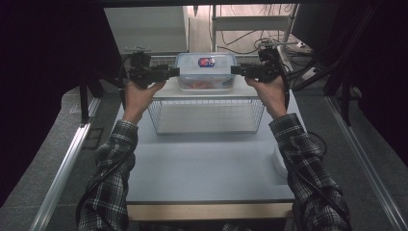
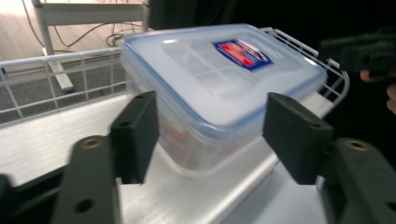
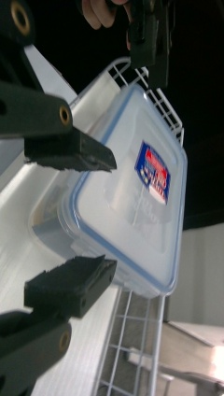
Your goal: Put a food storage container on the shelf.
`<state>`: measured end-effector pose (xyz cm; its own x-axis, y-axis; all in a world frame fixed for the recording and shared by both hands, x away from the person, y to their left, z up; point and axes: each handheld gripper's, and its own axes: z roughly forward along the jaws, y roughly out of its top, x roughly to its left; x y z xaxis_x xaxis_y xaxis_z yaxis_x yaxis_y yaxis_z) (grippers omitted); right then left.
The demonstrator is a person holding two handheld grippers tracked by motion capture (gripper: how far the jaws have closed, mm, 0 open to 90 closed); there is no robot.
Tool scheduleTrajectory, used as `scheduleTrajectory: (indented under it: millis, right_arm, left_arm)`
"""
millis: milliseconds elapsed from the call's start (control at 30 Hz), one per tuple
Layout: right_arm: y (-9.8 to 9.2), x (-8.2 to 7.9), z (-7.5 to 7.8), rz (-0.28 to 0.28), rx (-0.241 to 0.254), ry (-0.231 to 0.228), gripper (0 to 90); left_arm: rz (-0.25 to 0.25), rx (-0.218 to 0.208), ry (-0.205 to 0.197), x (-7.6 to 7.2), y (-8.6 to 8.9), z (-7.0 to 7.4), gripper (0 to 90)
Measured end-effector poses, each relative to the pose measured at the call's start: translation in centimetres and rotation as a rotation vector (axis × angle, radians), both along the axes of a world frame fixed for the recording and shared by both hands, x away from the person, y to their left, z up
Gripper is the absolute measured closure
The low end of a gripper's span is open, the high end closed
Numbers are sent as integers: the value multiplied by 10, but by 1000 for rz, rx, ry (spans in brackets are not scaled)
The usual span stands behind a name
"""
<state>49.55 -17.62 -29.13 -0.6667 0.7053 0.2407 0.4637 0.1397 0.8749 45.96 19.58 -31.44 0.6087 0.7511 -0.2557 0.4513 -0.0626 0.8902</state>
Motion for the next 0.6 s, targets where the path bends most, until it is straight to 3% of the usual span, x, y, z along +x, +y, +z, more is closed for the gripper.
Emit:
scheduleTrajectory:
  millis: [133, 300, 600]
  right_arm:
    - [-2, -9, -4, 23, -16, -18, 316]
    - [-4, -22, -11, 42, -35, -44, 219]
    - [-4, -43, -19, 103, -77, -93, 106]
  left_arm:
    - [-24, 35, -27, -14, -4, -5, 240]
    - [-59, 61, -22, -28, -6, -13, 152]
    - [-114, 104, -17, -52, -10, -30, 84]
